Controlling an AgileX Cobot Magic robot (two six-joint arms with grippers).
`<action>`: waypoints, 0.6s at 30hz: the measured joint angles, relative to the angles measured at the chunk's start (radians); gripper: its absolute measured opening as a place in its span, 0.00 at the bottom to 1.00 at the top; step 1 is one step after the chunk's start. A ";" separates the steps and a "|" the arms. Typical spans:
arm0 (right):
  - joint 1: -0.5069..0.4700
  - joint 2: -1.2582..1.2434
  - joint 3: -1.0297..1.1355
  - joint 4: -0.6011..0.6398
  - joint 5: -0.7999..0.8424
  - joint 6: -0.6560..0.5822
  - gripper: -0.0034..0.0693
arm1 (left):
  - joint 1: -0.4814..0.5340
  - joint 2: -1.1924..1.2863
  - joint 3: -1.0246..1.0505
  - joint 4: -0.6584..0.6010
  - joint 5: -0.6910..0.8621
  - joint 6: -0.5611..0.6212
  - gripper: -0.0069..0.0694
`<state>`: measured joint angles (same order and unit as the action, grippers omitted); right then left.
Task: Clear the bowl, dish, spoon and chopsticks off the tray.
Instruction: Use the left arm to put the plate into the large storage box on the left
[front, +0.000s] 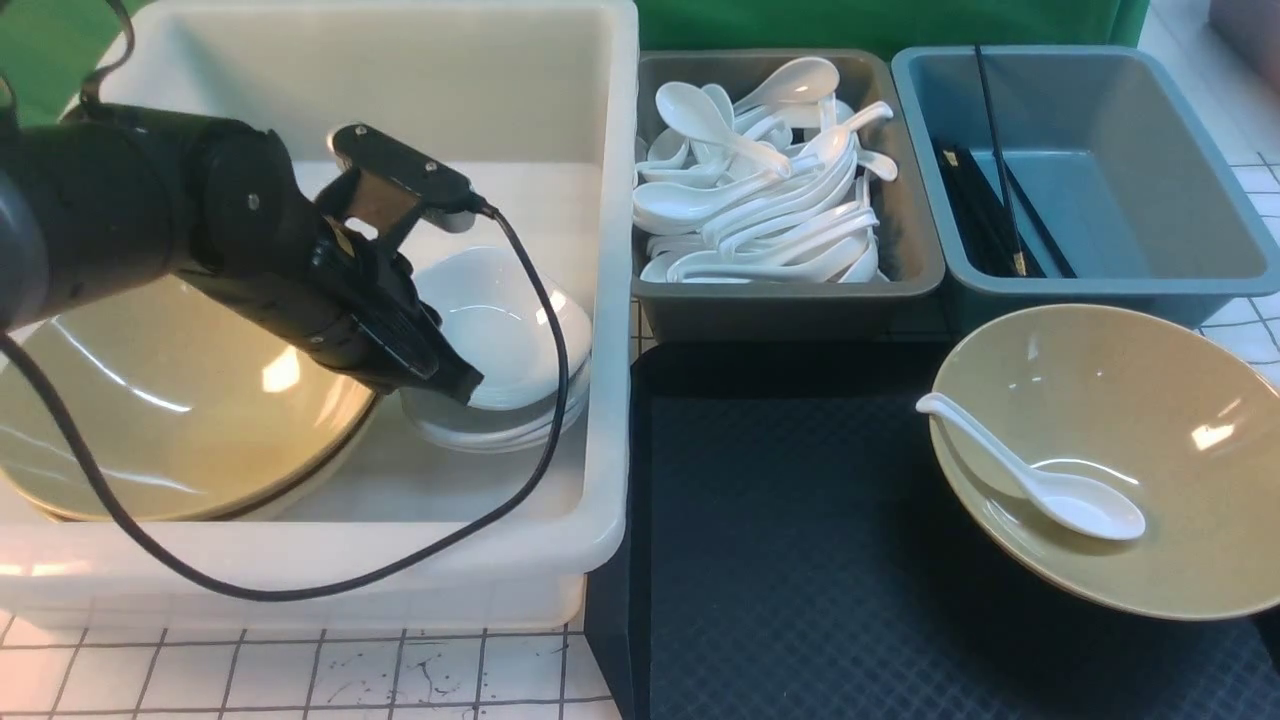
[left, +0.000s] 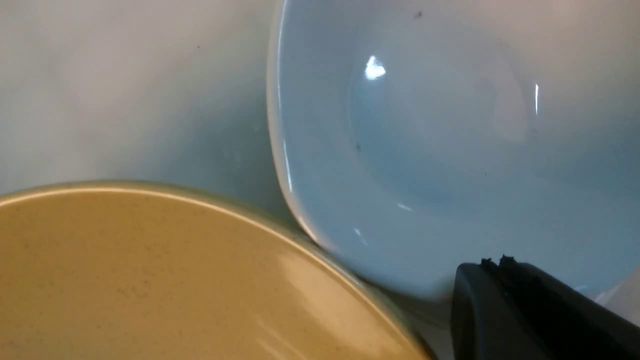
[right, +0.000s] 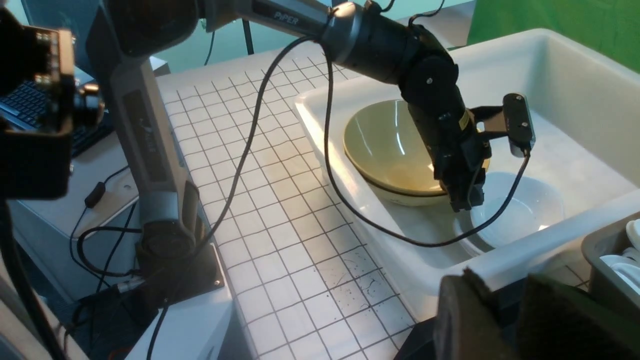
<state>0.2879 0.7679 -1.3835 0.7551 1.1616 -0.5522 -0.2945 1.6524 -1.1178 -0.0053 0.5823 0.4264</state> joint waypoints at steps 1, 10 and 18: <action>0.000 0.000 0.000 0.000 0.000 0.000 0.28 | 0.000 0.007 0.000 0.000 -0.015 0.000 0.09; 0.000 0.000 0.000 0.000 0.000 0.000 0.28 | -0.001 -0.008 -0.032 0.022 -0.040 -0.004 0.09; 0.000 0.000 0.000 0.000 0.000 -0.009 0.28 | 0.014 -0.044 -0.120 0.075 -0.021 -0.083 0.09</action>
<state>0.2879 0.7679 -1.3835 0.7551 1.1616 -0.5613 -0.2801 1.6087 -1.2378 0.0695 0.5614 0.3436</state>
